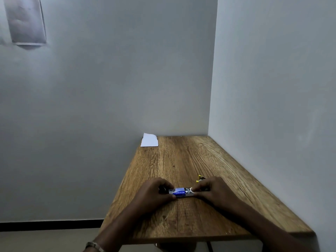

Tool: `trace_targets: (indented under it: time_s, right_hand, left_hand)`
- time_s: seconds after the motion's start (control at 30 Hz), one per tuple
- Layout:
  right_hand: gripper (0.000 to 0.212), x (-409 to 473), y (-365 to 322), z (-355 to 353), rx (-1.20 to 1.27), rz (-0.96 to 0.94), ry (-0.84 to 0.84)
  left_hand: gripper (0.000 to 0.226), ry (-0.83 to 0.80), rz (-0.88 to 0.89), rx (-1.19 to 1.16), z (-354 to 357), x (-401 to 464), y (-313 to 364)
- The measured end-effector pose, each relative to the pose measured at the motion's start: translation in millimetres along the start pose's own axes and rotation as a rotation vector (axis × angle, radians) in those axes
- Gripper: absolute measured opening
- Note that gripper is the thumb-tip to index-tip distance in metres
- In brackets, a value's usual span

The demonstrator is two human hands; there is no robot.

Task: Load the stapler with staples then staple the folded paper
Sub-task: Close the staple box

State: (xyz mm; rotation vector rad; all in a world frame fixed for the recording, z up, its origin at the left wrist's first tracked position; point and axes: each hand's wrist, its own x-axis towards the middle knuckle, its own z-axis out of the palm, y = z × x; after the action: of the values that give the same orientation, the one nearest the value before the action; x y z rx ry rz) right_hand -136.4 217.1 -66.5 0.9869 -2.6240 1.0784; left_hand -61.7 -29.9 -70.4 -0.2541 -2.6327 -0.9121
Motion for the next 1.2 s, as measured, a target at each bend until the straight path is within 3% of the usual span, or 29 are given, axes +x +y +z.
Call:
trace_targets:
  time_s: [0.57,0.9,1.03,1.2]
  right_hand:
    - [0.014,1.3,-3.1,-6.3,-0.040,-0.107,-0.065]
    - [0.035,-3.6,0.2,-9.7,-0.108,-0.233,-0.118]
    - [0.037,-3.8,-0.4,-9.2,-0.153,-0.234,-0.122]
    - [0.037,-6.3,-1.1,-9.0,-0.041,-0.179,-0.064]
  left_hand:
    - [0.027,-0.012,-0.010,-0.008,0.3,1.2,-1.7]
    - [0.027,0.007,0.001,-0.007,0.8,0.0,-1.4]
    - [0.027,0.006,-0.004,-0.004,0.1,-0.1,-0.9]
    - [0.027,0.003,-0.012,-0.003,-0.2,0.1,-0.5]
